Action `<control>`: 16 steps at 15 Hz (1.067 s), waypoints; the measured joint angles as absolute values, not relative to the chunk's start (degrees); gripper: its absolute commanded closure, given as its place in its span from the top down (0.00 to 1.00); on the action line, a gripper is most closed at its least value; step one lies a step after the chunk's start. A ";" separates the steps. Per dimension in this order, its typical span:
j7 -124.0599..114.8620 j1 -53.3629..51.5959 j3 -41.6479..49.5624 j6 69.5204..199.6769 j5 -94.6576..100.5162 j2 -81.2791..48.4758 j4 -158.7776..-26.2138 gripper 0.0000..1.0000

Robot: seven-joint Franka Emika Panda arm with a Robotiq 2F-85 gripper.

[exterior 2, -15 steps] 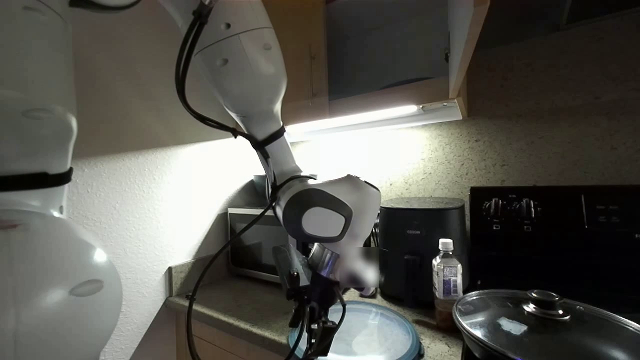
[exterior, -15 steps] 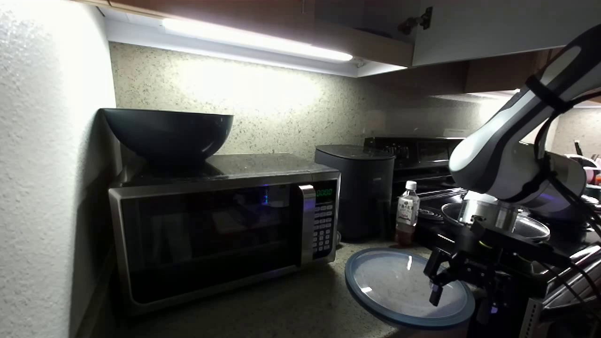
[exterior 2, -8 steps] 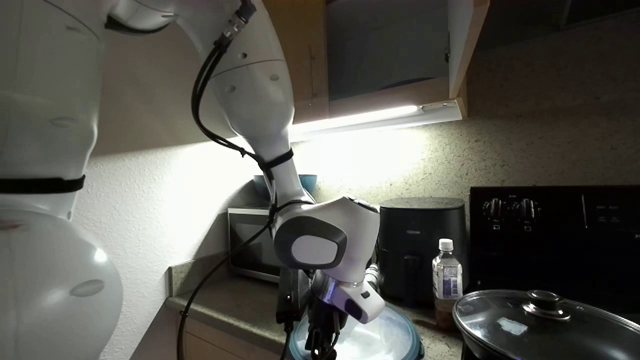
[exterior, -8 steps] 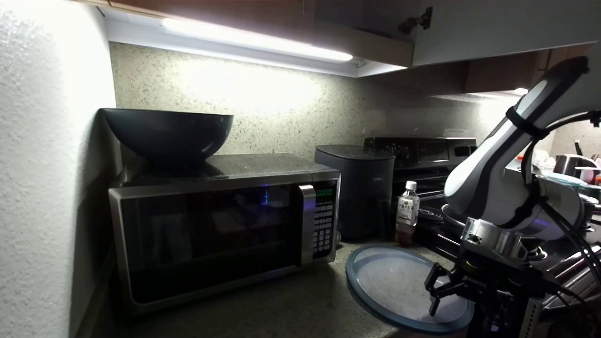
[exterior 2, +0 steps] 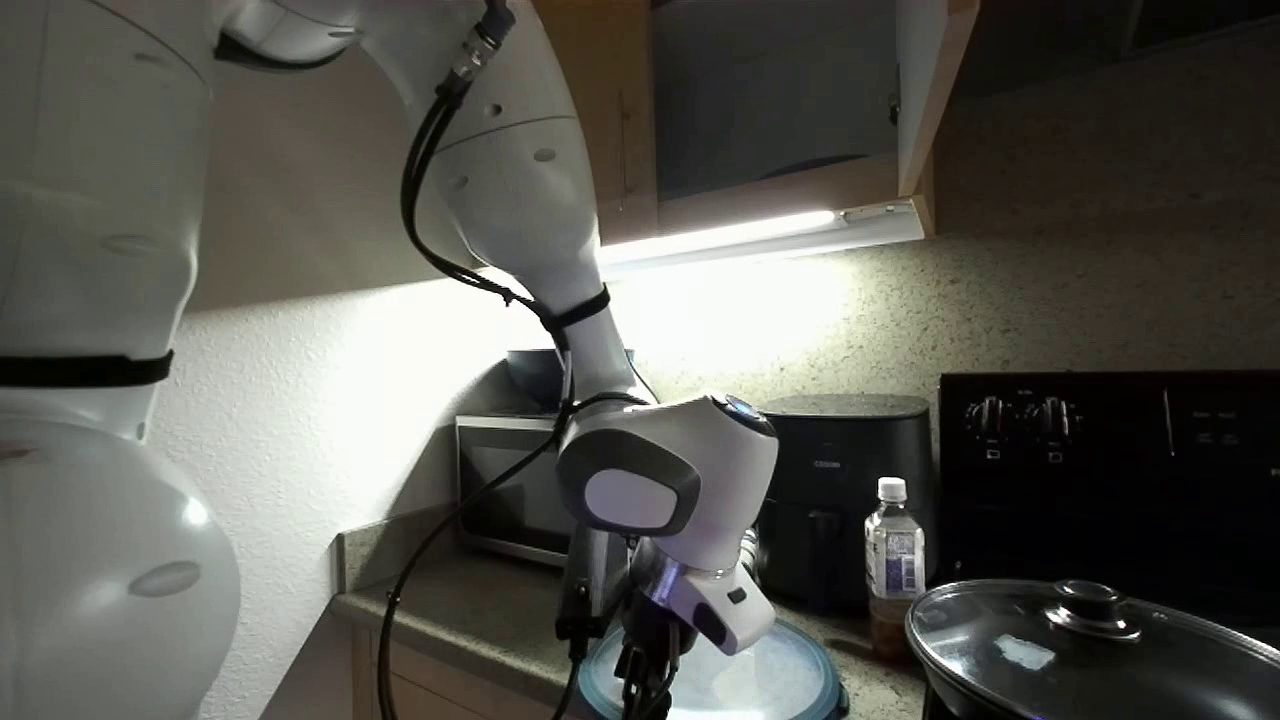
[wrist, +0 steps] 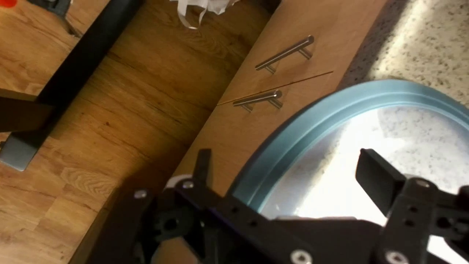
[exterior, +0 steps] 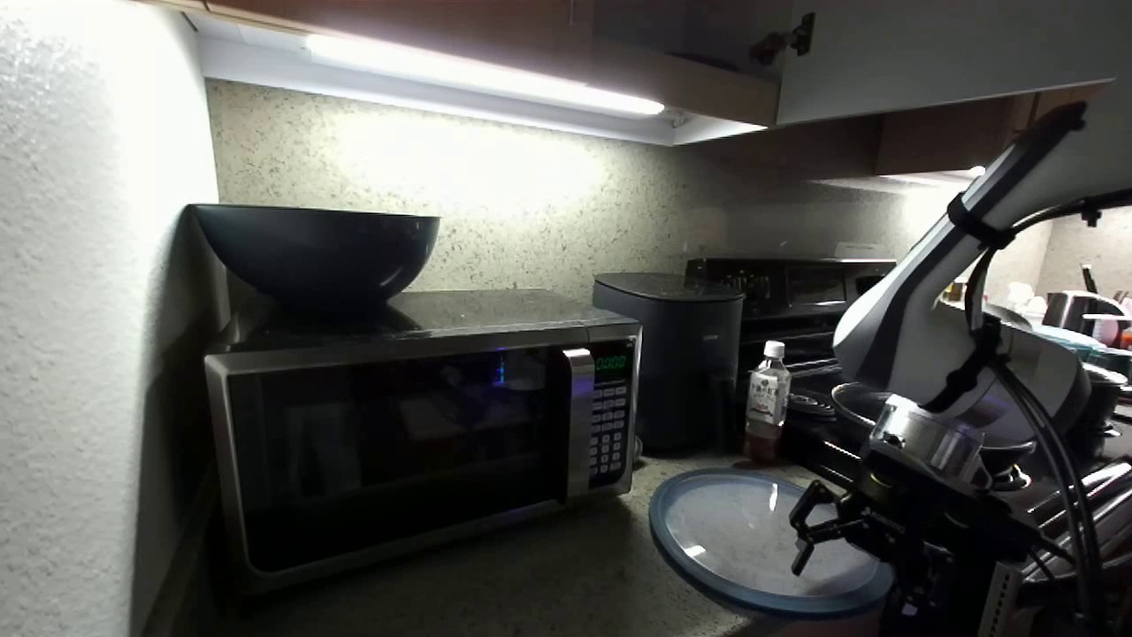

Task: Pick up the lid and put it in the top cabinet

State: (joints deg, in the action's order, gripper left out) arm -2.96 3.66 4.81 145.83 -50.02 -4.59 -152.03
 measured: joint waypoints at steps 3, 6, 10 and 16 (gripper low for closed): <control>2.12 4.38 4.83 142.36 -58.88 -5.59 -150.04 1.00; 6.01 5.10 4.97 139.64 -65.71 -7.05 -148.41 1.00; 7.43 5.27 5.48 138.35 -69.13 -9.28 -147.01 1.00; 7.27 5.10 5.43 137.03 -68.95 -13.07 -145.71 0.56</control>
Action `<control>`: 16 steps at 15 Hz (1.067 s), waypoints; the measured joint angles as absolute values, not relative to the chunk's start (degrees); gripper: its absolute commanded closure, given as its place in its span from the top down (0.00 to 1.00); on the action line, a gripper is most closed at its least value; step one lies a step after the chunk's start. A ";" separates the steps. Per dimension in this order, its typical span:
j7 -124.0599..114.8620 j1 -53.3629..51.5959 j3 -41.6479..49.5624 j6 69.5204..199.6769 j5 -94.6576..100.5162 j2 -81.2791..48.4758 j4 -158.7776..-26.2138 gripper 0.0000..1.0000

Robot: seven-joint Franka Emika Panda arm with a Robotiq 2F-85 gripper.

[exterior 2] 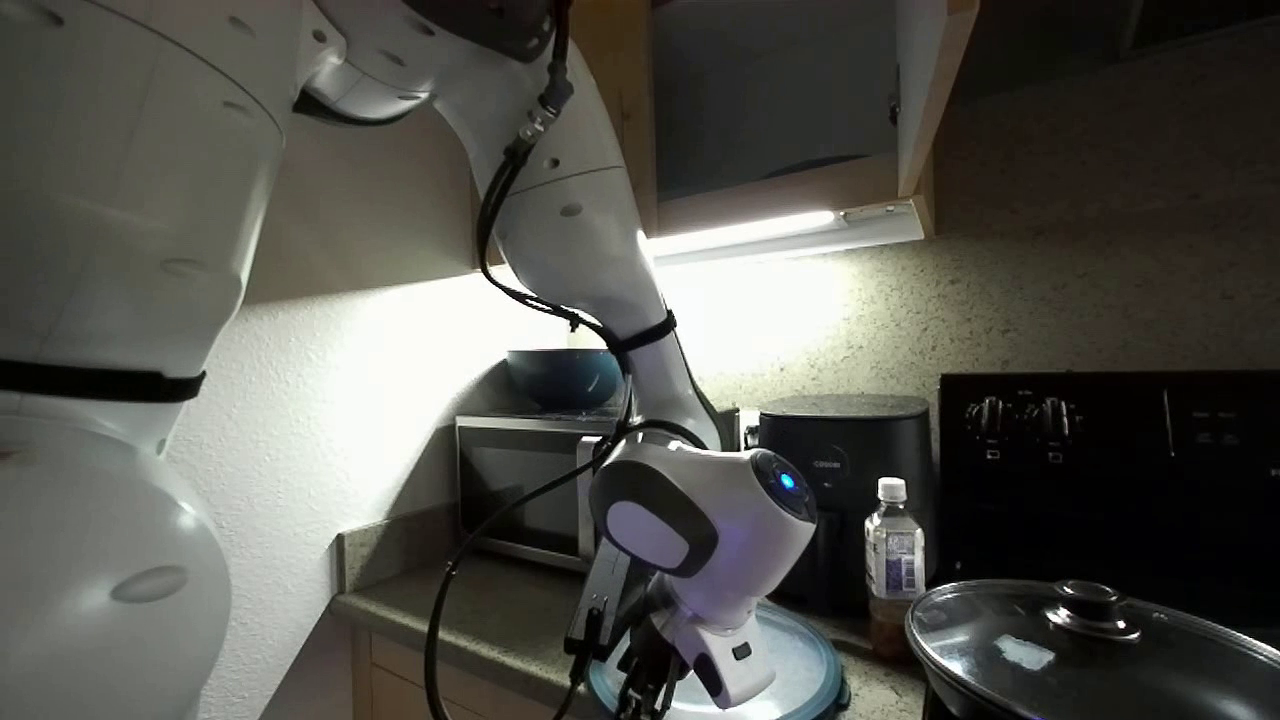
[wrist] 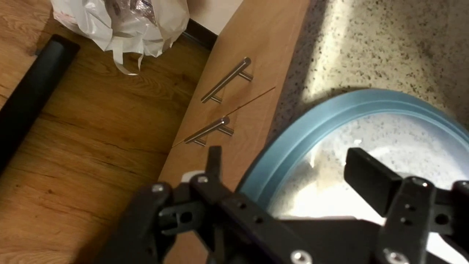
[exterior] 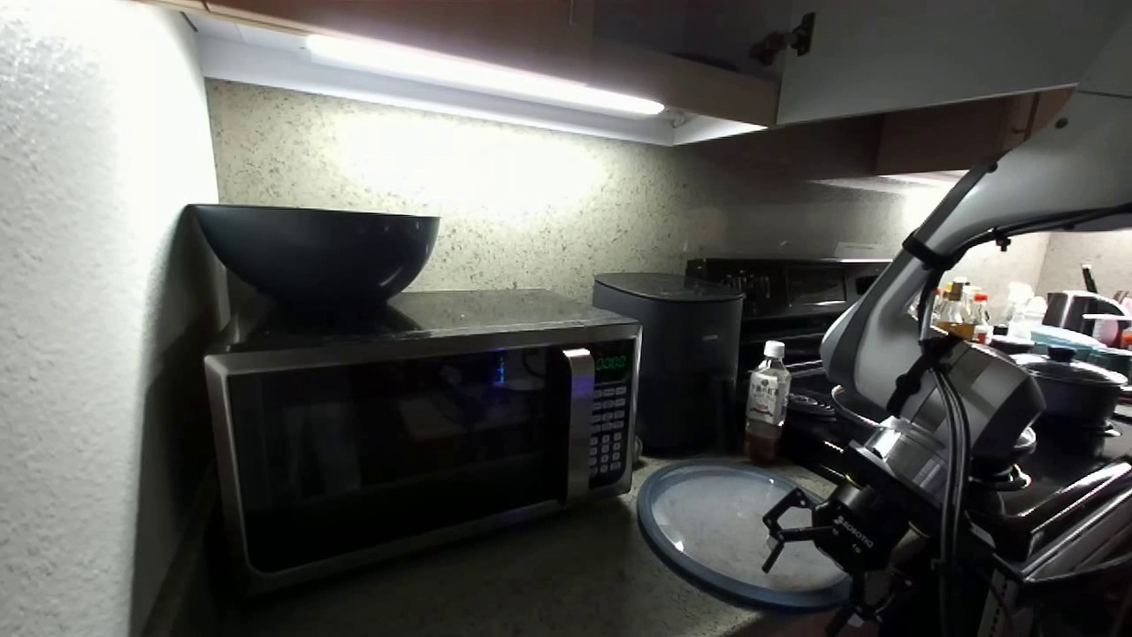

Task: Pick up the lid and put it in the top cabinet

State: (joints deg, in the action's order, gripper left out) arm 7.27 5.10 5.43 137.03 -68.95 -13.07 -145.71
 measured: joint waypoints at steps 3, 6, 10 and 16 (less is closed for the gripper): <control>7.27 4.91 5.23 137.01 -68.95 -13.15 -145.22 0.37; 7.36 4.82 5.00 137.04 -68.95 -13.18 -145.23 0.17; 7.95 4.76 5.04 137.48 -68.95 -13.20 -145.89 0.00; 13.94 4.77 5.06 139.72 -71.90 -11.89 -148.16 0.25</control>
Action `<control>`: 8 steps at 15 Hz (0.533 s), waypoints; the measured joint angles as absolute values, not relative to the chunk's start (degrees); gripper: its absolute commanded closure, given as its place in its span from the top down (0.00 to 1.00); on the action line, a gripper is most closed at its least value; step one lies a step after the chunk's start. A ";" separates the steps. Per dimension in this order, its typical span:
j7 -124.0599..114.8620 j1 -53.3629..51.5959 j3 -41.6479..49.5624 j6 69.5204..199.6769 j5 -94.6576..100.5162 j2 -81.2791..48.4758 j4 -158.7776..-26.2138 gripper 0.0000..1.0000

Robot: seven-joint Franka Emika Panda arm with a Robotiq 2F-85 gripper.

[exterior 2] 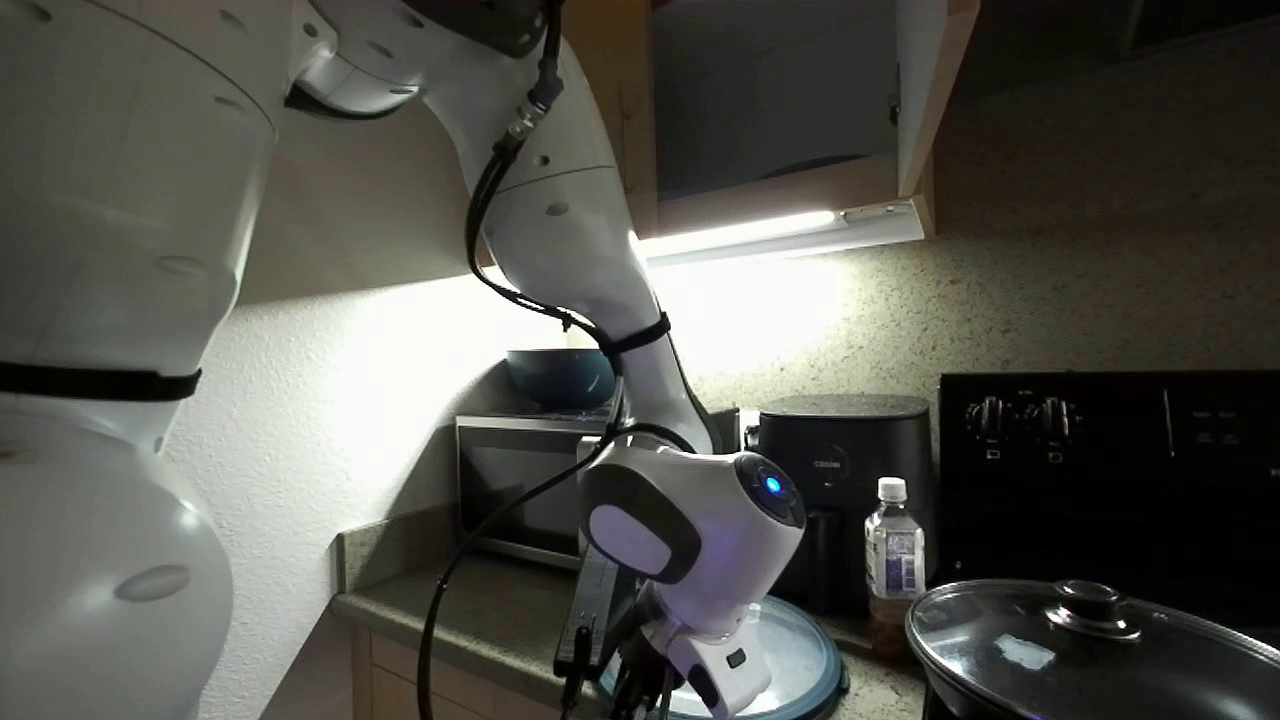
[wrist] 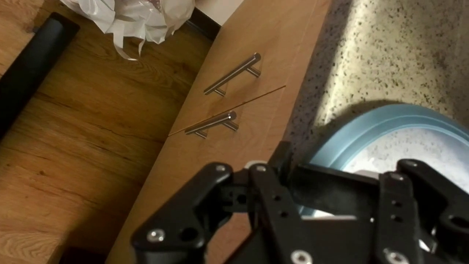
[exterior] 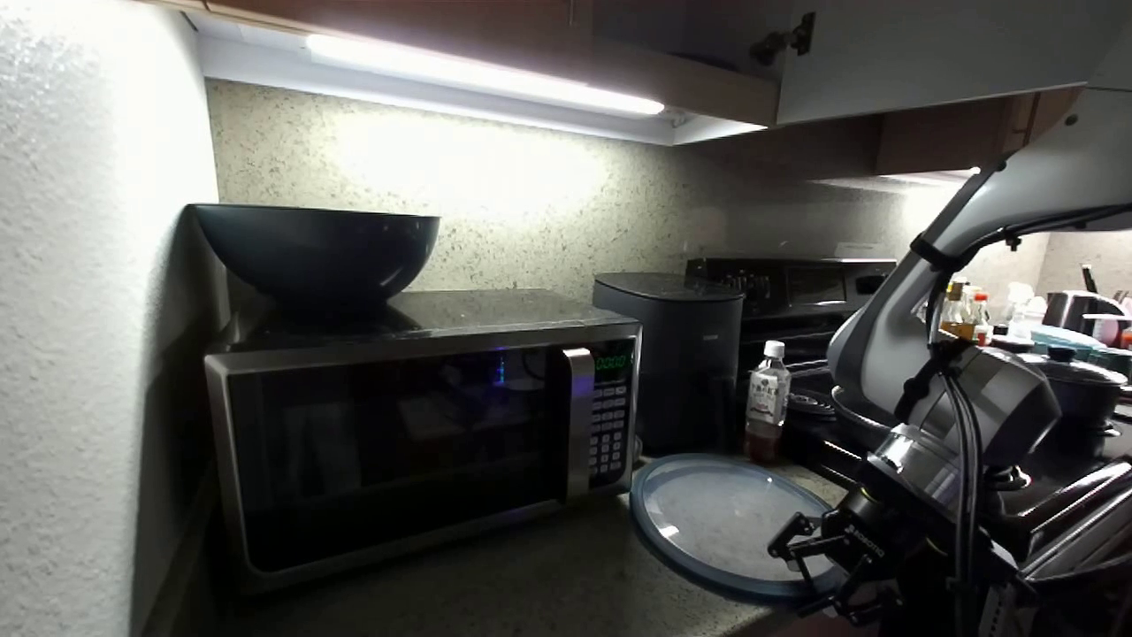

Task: Pick up the lid and put it in the top cabinet

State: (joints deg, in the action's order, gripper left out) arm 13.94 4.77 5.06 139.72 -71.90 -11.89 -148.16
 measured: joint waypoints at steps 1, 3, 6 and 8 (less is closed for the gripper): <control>15.70 4.78 5.07 140.58 -73.42 -11.14 -148.84 0.26; 17.47 4.78 5.14 142.55 -74.03 -9.31 -150.07 0.13; 17.85 4.78 5.18 143.73 -74.00 -7.51 -151.18 0.51; 17.80 4.79 5.23 143.64 -73.94 -7.54 -151.11 0.57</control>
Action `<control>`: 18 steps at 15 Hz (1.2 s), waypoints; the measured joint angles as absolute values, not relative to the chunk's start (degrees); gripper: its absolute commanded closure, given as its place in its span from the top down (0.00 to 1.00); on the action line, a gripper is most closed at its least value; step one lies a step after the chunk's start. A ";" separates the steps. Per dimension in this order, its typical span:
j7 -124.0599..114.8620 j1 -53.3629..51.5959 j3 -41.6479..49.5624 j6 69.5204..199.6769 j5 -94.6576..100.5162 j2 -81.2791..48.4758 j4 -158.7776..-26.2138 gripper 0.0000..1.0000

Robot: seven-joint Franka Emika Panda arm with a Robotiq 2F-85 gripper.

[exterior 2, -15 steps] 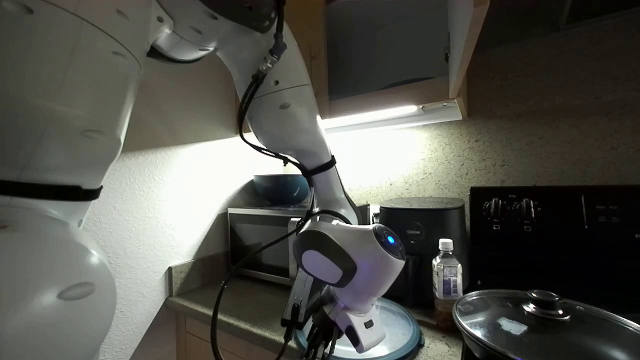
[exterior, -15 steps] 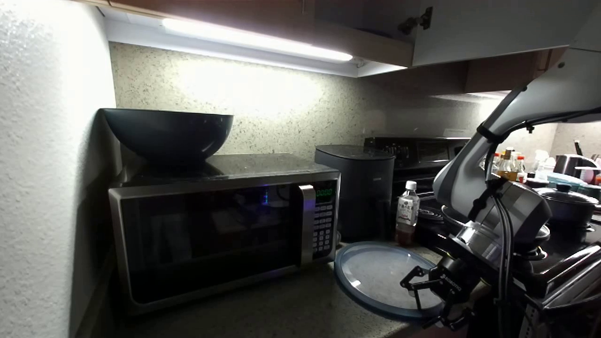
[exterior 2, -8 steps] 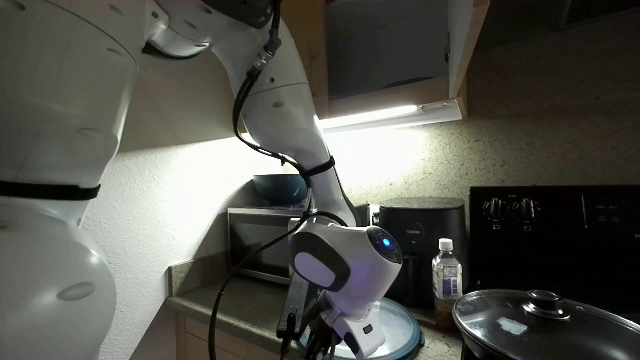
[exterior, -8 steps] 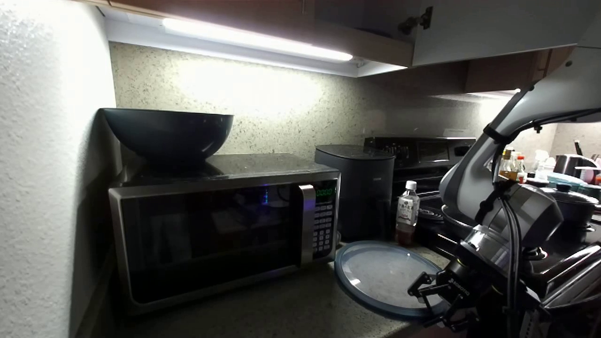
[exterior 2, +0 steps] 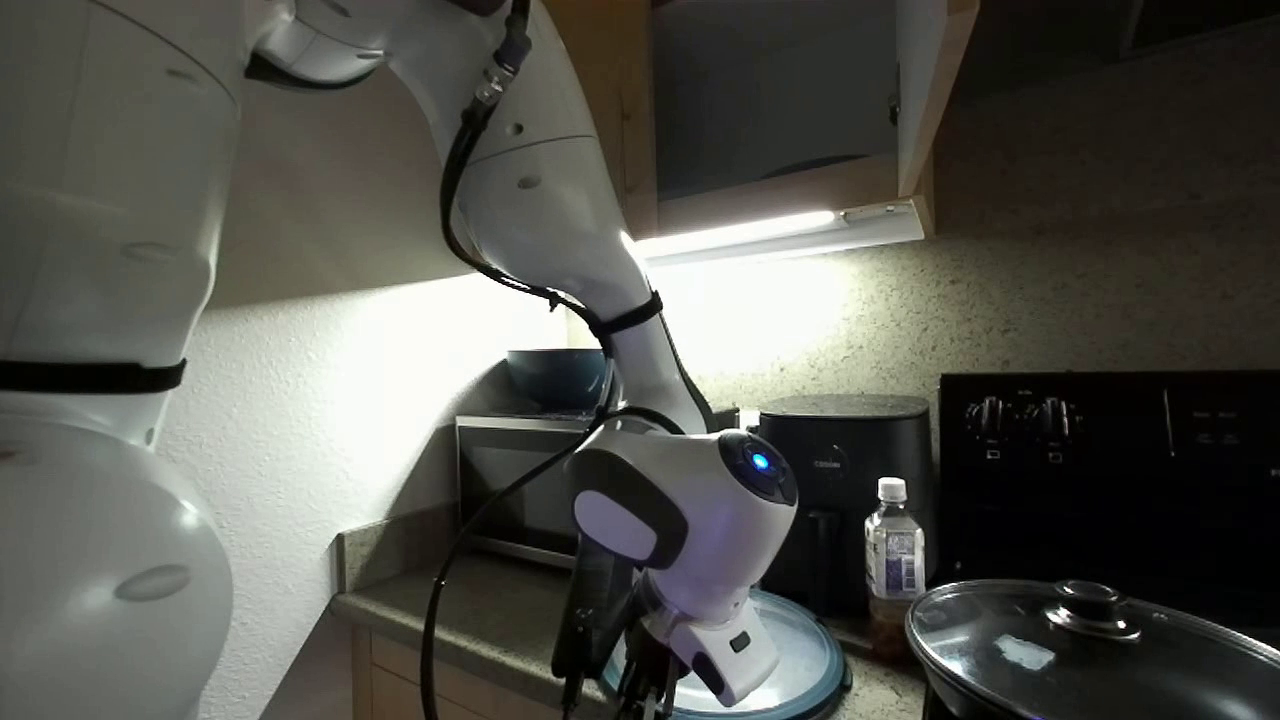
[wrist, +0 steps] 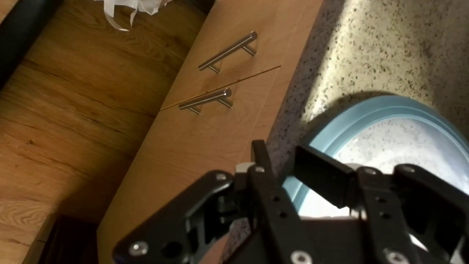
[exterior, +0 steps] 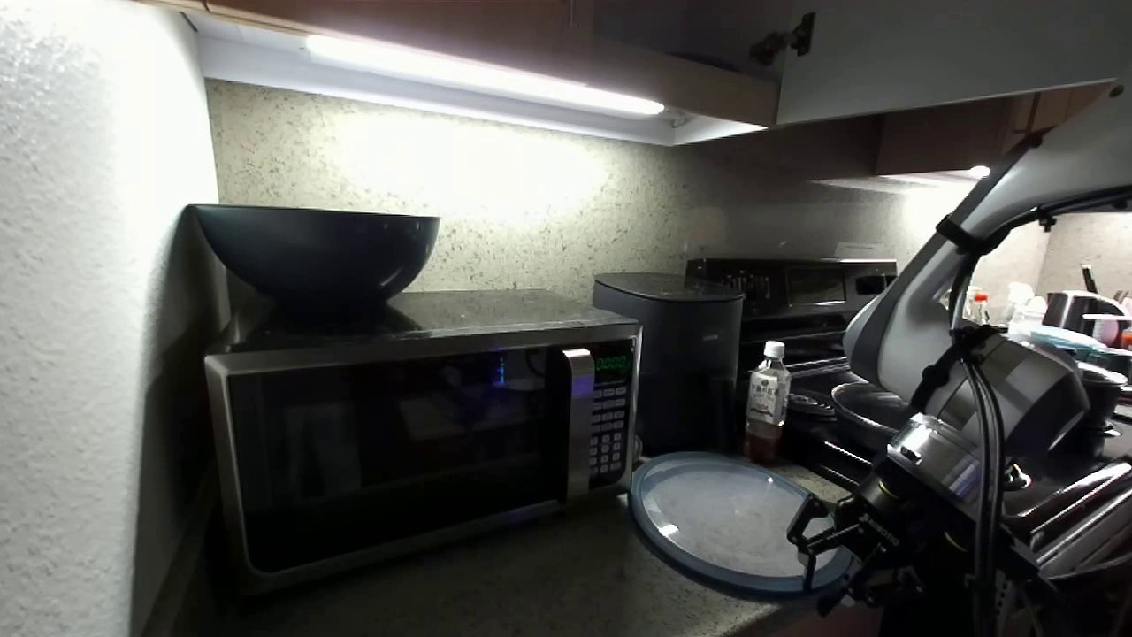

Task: Pick up the lid and put it in the top cabinet

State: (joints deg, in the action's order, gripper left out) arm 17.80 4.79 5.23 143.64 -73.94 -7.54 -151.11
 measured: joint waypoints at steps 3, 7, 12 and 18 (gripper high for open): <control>17.34 4.93 5.47 143.18 -73.76 -8.27 -150.91 0.76; 17.01 4.93 5.51 143.26 -73.73 -8.81 -150.81 0.98; 17.05 5.30 6.30 143.22 -74.89 -8.77 -150.48 1.00; 17.60 5.78 6.98 142.52 -79.30 -8.77 -149.03 1.00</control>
